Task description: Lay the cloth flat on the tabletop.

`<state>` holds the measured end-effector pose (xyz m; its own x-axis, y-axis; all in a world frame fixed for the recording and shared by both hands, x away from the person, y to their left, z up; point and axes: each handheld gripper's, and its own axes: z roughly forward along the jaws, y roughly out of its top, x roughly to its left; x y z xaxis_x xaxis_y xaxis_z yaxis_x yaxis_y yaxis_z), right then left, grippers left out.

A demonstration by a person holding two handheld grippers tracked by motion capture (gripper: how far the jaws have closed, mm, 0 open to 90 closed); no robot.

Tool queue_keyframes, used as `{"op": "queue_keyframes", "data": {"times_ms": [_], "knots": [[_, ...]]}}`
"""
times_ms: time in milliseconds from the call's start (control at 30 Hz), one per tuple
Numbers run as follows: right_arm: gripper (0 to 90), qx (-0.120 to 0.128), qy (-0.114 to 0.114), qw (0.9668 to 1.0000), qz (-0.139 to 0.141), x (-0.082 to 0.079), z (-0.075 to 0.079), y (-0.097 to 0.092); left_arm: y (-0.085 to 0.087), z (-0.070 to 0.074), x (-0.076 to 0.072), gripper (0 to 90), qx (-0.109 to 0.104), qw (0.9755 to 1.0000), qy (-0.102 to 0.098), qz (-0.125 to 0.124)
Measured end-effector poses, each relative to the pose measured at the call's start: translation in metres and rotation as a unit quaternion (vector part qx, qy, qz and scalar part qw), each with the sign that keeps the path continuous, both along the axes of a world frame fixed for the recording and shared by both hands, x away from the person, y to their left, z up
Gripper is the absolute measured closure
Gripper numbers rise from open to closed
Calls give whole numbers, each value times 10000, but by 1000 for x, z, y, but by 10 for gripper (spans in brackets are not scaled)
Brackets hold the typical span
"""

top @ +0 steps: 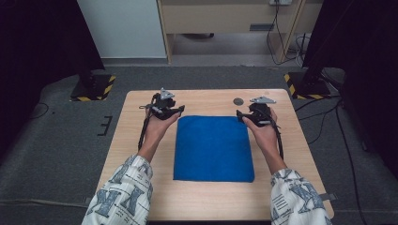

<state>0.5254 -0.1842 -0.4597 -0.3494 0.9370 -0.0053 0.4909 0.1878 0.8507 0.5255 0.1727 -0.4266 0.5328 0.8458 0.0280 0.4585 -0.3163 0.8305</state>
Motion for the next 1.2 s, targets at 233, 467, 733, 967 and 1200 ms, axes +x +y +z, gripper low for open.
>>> {"op": "queue_keyframes", "data": {"times_ms": [233, 467, 733, 967, 1200], "knots": [[152, 158, -45, 9999, -5, -7, 6, 0, -4, 7, -8, 383, -23, 9998, -27, -193], [126, 221, -105, 9995, 198, -21, 14, 4, -7, 11, -14, 272, 43, 9992, -7, -407], [113, 330, -10, 9979, 564, -33, 18, 11, -9, 11, -15, 206, -83, 9984, 22, -567], [114, 337, 27, 9957, 857, -44, 20, 20, -10, 11, -19, 166, -84, 9970, 173, -747], [129, 388, 176, 9878, 1499, -68, 19, 51, -2, 10, -20, 138, 7, 9965, 372, -746]]}}
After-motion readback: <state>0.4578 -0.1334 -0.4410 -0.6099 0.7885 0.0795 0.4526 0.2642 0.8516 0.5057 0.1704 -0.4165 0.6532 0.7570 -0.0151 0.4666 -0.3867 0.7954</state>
